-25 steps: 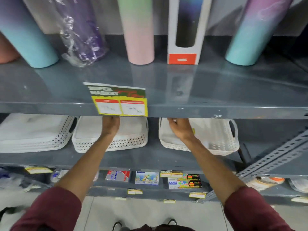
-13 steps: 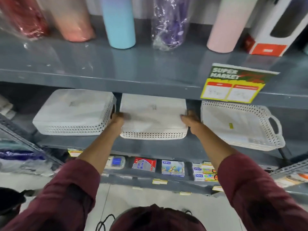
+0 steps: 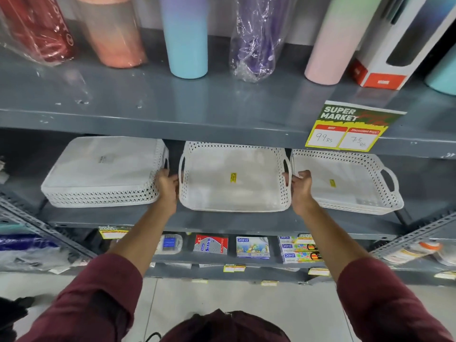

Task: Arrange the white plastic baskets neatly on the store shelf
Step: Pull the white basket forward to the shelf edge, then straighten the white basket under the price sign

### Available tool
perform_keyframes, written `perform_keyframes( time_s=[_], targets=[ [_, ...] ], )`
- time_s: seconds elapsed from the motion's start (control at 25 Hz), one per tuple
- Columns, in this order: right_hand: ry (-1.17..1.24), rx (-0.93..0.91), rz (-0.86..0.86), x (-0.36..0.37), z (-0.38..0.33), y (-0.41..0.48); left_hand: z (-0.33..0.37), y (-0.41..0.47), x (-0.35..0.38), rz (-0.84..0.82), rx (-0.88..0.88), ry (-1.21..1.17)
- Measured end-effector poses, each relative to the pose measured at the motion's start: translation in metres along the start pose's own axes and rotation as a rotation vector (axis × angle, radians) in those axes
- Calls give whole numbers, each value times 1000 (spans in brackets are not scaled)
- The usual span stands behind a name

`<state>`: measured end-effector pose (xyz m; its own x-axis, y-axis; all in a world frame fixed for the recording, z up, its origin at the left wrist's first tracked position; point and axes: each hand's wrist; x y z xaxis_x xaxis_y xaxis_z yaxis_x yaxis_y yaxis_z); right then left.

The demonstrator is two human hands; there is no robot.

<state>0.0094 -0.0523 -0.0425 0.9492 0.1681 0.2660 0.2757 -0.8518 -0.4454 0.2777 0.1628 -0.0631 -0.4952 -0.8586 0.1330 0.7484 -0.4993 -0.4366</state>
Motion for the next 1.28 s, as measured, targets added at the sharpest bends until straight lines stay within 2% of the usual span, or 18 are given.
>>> perform_keyframes(
  time_s=[0.12, 0.2, 0.24, 0.28, 0.32, 0.36, 0.4, 0.52, 0.64, 0.76, 0.88, 0.92, 0.96, 1.04, 1.12, 1.2, 1.28],
  targets=[
    [-264, 38, -29, 2, 9, 3, -1, -2, 8, -69, -107, 144],
    [-584, -39, -58, 6, 10, -2, 0, 5, 5, -82, -141, 237],
    [-714, -164, -28, 8, 9, -5, 3, 4, 5, -82, -125, 294],
    [-814, -385, 4, 13, 7, -10, 8, 2, 3, -60, -67, 348],
    [-878, -637, -26, 25, 5, -18, 17, -1, -1, -33, 24, 363],
    [-892, -812, -92, 40, 4, -25, 29, -6, -3, 10, 122, 367],
    [-867, -865, -170, 59, 6, -34, 39, -5, -9, 73, 208, 366],
    [-719, -677, -358, 135, 20, -68, 76, 7, -61, 211, 366, 372],
    [-617, -511, -471, 198, 42, -93, 88, 25, -128, 358, 348, 295],
    [-599, -279, -560, 267, 81, -107, 105, 44, -199, 496, 274, 420],
    [-1082, -354, -338, 319, 113, -109, 111, 83, -270, 522, 104, 517],
    [-1168, -329, -278, 328, 123, -103, 110, 98, -288, 489, 23, 587],
    [-1165, -260, -252, 334, 130, -98, 108, 113, -300, 474, -32, 647],
    [-996, -73, -227, 346, 141, -92, 110, 123, -307, 376, -129, 579],
    [-850, 25, -195, 346, 151, -87, 117, 117, -298, 295, -163, 511],
    [-760, -30, -170, 344, 159, -72, 120, 124, -297, 303, -114, 455],
    [-666, -125, -168, 339, 156, -67, 125, 124, -292, 297, -46, 264]
  ],
)
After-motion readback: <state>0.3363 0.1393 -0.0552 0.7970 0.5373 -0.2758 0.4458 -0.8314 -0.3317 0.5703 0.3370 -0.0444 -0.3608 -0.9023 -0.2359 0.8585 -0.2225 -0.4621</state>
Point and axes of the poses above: each hand's wrist, its own y-axis towards the middle knuckle, its own x-axis out of the palm, z = x × y, and after that the axes turned 9 degrees about y, right-handed
